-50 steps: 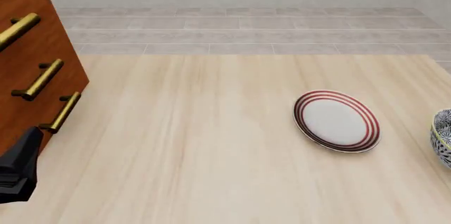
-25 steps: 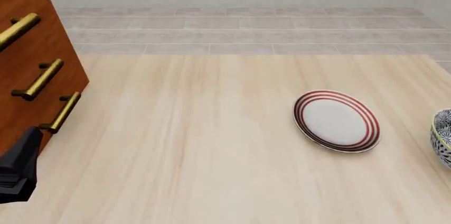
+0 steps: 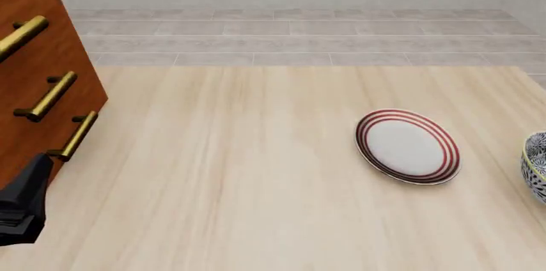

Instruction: Put the bowl on top of the cabinet.

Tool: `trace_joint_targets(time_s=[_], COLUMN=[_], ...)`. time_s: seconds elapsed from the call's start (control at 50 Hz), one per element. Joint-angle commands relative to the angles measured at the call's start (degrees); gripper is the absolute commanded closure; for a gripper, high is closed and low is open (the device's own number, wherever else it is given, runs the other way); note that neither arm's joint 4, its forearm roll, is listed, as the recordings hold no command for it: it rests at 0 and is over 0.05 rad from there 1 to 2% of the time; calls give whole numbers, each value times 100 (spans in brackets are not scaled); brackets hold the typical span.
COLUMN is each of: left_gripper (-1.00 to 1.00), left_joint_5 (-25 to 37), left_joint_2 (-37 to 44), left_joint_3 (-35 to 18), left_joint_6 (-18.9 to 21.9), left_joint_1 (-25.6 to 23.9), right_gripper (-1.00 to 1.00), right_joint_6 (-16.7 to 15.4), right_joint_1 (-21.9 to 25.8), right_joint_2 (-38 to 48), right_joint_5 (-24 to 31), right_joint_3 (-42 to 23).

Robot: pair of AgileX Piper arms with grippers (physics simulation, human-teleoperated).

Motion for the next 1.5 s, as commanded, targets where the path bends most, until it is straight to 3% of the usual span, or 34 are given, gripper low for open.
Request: trace_joint_targets(time_s=[0.02,0.7,0.94,1.5], left_gripper=[-100,-100,-100,-100], left_joint_5=[-10,-53,-104,-207], left_joint_2=[25,136,195,323], left_joint_3=[1,3,3,4], left_joint_6=[9,68,69,95], left_joint_1=[0,17,25,14], right_gripper=[-100,-100,-100,-100], right_joint_6=[60,-103,58,60], right_joint_1=[-130,-522,-612,-783], right_joint_2=[306,1093,1539,2269], right_joint_5=[-240,-892,-1235,-1789], right_joint_3=[56,75,159,209])
